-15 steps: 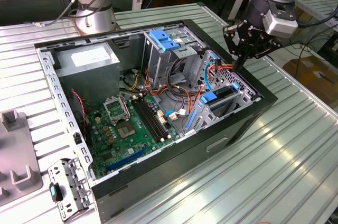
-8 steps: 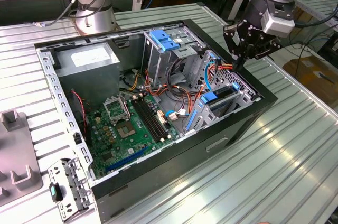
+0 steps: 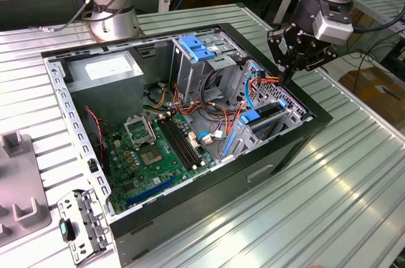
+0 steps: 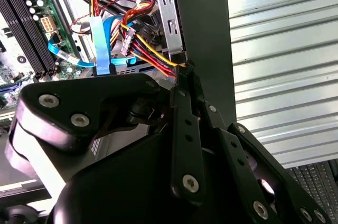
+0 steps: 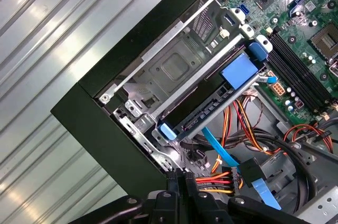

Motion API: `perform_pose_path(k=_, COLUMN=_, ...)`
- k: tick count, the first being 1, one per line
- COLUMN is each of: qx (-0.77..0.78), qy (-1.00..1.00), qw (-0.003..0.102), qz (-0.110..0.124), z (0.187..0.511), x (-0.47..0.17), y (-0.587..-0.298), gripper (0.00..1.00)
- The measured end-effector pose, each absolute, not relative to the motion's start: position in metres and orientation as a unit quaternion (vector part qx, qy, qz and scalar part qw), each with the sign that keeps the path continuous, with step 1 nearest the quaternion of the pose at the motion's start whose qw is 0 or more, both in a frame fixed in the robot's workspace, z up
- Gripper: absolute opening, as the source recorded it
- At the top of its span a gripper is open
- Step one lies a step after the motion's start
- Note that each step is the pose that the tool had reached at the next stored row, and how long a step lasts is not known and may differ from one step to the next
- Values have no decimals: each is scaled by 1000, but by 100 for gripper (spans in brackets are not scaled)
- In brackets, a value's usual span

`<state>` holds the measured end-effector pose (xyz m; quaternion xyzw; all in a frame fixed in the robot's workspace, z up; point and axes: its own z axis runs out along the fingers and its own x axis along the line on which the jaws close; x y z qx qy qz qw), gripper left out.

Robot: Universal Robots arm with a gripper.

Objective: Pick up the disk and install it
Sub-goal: 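Insert the first disk wire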

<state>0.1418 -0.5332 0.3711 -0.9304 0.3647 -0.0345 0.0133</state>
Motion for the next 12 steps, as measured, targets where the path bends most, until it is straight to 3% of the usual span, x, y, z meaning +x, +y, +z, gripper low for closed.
perform_pose_path(k=12, qx=-922, qy=385, qw=13, qz=-35, z=371, x=133, y=-534, gripper=16)
